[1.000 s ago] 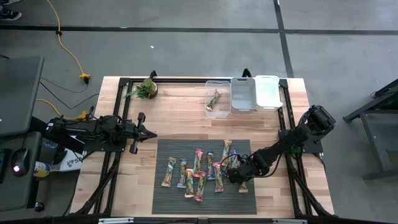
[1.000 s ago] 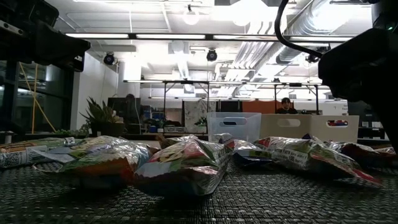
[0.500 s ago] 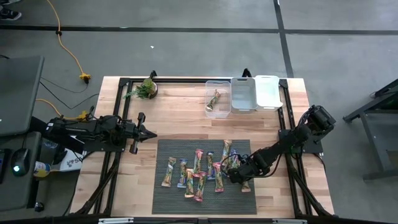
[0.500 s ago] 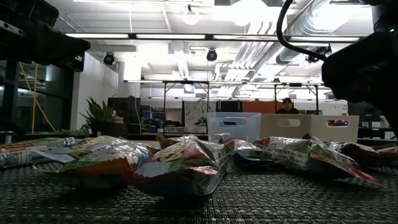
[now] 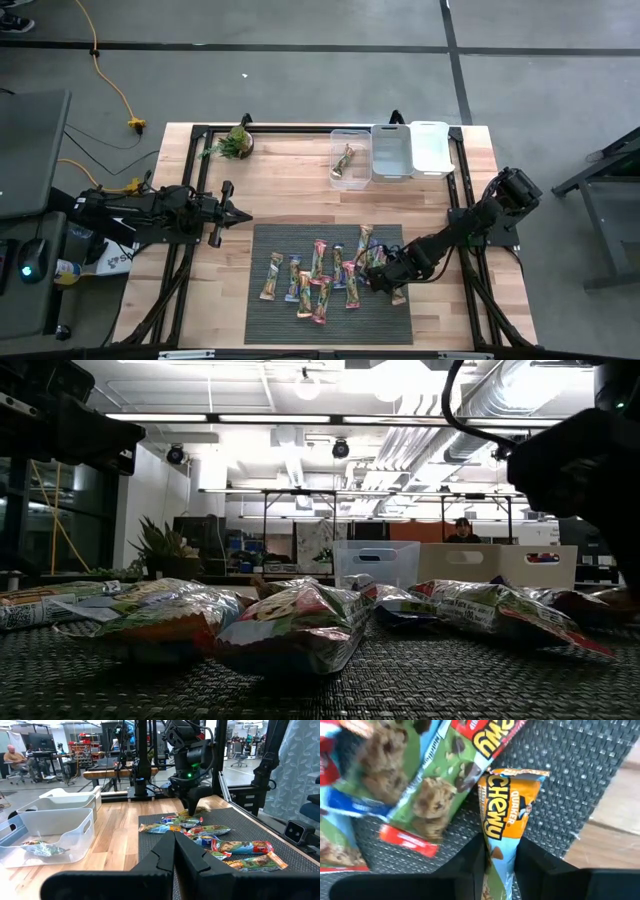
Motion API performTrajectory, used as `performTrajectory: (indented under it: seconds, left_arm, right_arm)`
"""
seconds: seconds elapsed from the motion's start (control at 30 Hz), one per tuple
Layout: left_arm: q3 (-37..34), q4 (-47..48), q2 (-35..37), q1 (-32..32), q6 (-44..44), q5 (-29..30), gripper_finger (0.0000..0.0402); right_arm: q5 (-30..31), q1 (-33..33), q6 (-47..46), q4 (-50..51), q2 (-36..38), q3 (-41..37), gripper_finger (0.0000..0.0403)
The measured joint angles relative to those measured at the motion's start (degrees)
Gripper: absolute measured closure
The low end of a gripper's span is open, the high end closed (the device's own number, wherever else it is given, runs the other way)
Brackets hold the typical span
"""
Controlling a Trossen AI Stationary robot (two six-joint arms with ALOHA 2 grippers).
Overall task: Pick and place Granola Bars by type
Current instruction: Put the yellow granola bar into the transparent bin
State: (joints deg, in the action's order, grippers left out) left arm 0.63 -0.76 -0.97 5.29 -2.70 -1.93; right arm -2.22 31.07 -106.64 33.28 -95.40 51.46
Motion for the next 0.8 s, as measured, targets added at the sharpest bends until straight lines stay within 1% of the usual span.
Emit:
performTrajectory:
  seconds: [0.3,0.5,0.8]
  left_arm:
    - [0.0,0.0,0.0,0.0,0.0,0.0,0.0401]
    - [0.0,0.0,0.0,0.0,0.0,0.0,0.0401]
    - [0.0,0.0,0.0,0.0,0.0,0.0,0.0401]
  right_arm:
    - [-1.6,0.1,-0.2,0.0,1.4,0.1,0.0325]
    - [0.2,0.4,-0.9,2.3,4.1,0.1,0.0325]
    - [0.7,0.5,0.4,2.7,4.1,0.1,0.032]
